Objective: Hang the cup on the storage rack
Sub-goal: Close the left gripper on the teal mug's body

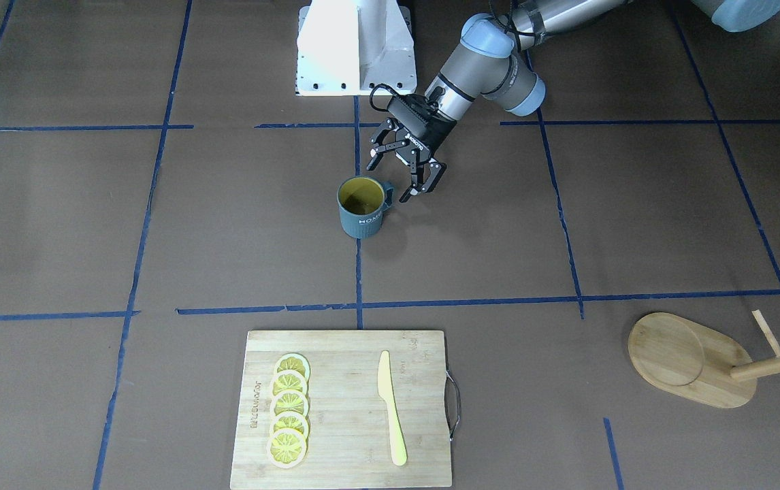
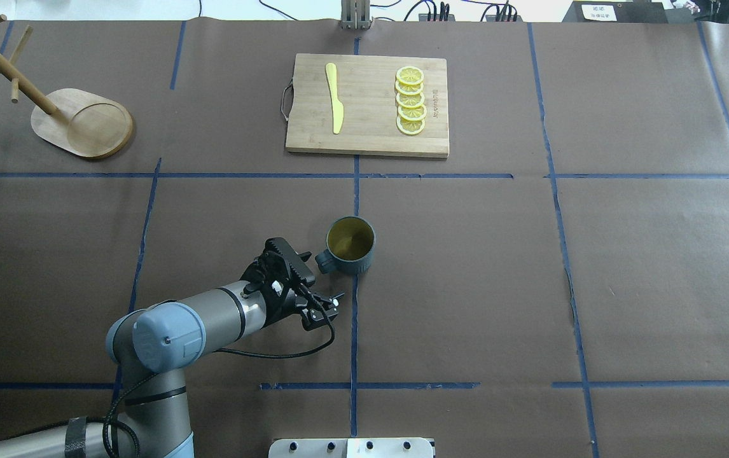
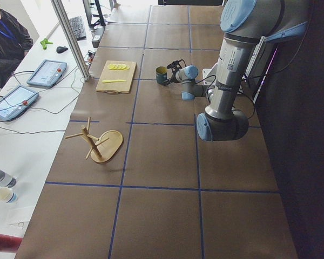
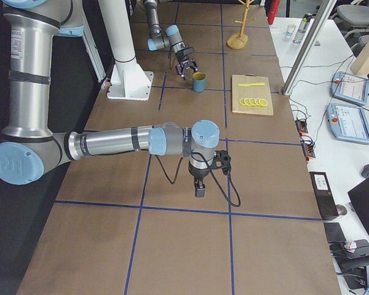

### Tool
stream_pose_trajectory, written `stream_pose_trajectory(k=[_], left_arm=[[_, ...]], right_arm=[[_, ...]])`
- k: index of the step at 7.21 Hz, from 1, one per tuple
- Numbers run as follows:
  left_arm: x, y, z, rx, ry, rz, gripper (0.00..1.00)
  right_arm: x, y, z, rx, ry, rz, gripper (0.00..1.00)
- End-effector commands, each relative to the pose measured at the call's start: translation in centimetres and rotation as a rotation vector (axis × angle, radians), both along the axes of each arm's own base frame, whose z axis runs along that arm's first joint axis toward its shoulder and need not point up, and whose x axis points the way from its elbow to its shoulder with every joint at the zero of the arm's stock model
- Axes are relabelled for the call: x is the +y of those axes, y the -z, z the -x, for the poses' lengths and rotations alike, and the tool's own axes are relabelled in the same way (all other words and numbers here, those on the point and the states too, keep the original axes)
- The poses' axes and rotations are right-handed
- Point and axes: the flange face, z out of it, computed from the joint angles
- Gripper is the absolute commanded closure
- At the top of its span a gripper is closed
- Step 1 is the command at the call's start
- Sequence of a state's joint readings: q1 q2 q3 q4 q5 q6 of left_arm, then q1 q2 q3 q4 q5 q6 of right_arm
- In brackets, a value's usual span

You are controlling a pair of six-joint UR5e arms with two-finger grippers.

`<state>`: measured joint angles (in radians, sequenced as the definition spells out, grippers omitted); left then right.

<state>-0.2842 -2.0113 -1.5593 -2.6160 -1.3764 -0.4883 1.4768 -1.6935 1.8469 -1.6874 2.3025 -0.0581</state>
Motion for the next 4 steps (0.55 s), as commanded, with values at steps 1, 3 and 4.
stream_pose_trajectory(k=[1,3,4], left_arm=[[-1.0,0.0,-0.3,-0.001,0.009,-0.039,0.03],[-1.5,-0.5,-1.7,0.01,0.011,-0.043,0.05],[-1.5,-0.6,-1.8,0.011,0.009,-0.043,0.09]], right_arm=[[0.0,0.0,0.0,0.0,0.0,0.0,0.0],[0.0,0.0,0.0,0.001,0.001,-0.001,0.0],[0.0,-0.1,0.0,0.002,0.002,0.0,0.0]])
